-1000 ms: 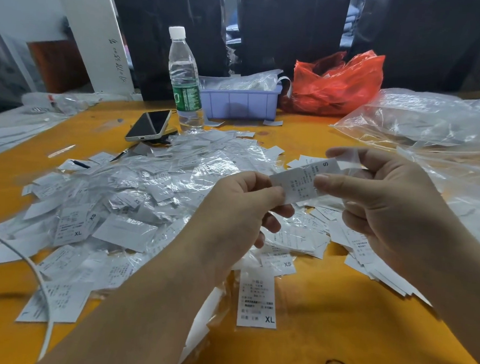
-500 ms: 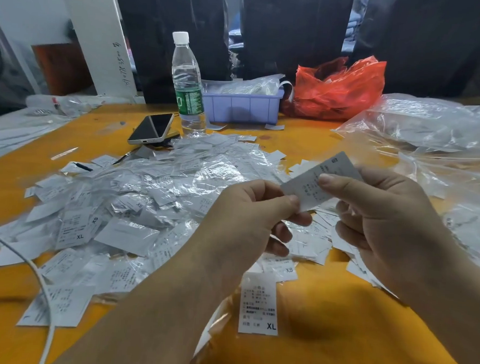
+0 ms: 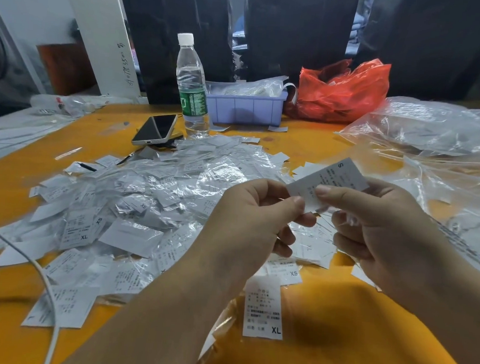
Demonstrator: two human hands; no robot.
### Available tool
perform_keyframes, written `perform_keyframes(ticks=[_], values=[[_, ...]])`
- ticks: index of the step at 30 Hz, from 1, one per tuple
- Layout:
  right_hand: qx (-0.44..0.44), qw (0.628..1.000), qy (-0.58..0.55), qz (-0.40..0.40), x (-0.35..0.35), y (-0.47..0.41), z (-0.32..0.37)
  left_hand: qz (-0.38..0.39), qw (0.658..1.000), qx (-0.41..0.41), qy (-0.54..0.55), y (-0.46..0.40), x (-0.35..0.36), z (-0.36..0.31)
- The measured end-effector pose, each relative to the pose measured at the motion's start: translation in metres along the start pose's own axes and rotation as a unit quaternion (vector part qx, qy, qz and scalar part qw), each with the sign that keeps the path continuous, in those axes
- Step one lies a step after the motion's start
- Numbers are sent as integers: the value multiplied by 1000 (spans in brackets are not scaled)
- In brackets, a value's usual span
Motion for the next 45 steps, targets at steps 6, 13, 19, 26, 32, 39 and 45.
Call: perform_keyframes(ticks=[6,13,19,26,32,39,45], values=[[16,999,20,45,8,4,-4,15,1000,-5,0,-1,-1,-2],[41,993,21,110,13,7,-2,42,999,-31,12,-2,-5,-2],[35,998,0,58,5,5,5,-12,999,-33,29,-8,-17,-1],[51,997,30,52,2,2,-4,-27,999,-39,-10,-10,-23,-2],[-36,951,298,-75,-22,1,16,-236,920,112,-291,-9,-71,-37],[-51,834,548,-37,-14,-1,8,-302,857,115,-402,-6,-84,-42],[-9,798,603,1,-12,-2,-4,-241,846,220,-422,2,-53,-53]])
Point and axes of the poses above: each hand's wrist, its own y-axis away from the middle knuckle, its own x-axis out of the palm, z = x × y, the point moved 7 cm from there along -y, towards the middle knuckle, and after that the axes turned 15 degrees about y, right-handed, at the moved point
